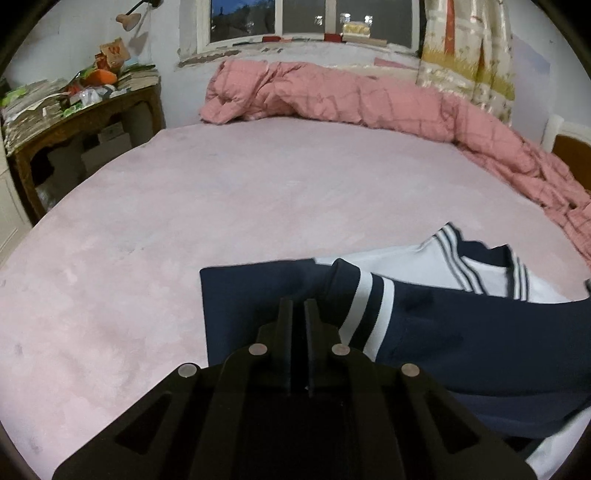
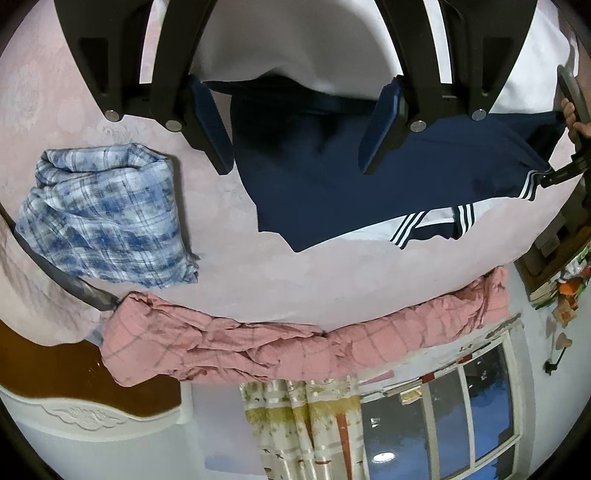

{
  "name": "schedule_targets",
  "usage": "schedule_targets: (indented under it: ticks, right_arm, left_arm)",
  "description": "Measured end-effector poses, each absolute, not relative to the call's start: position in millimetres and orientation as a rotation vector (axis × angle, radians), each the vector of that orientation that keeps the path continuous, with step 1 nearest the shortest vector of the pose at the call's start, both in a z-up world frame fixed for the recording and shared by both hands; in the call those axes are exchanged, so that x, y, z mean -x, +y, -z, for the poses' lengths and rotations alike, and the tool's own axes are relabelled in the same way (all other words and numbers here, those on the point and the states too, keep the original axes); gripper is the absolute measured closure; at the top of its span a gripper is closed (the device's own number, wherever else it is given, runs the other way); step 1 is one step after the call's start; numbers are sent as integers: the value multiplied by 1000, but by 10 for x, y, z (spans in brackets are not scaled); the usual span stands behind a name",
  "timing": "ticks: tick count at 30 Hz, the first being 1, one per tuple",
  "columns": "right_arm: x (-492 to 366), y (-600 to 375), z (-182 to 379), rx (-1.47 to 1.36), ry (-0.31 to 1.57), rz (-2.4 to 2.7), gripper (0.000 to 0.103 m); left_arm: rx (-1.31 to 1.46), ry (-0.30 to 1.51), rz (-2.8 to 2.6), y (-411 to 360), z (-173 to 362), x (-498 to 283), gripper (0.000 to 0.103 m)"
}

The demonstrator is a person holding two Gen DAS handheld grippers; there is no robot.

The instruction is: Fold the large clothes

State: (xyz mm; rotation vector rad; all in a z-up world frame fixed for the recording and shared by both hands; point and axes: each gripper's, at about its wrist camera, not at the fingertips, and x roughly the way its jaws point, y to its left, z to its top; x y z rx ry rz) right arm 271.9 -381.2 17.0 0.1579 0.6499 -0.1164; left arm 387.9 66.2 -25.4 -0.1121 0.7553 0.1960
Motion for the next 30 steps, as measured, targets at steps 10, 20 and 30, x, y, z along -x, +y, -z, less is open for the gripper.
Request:
schedule_targets:
  ticks: [10,20,30]
  right_arm:
    - [-2710,-3673,-151,-106,653,115,31]
    - [-2500,-3626,-336,-114,525,102,17]
    - [-2021,-3419,-540,-92,362,65,8]
  left_arm:
    - [49,681,-147,659,175,-3721,95]
    - [-10,411,-73,649,-541,-2752,34]
    - [63,194,-20,736,-928,-1759,0]
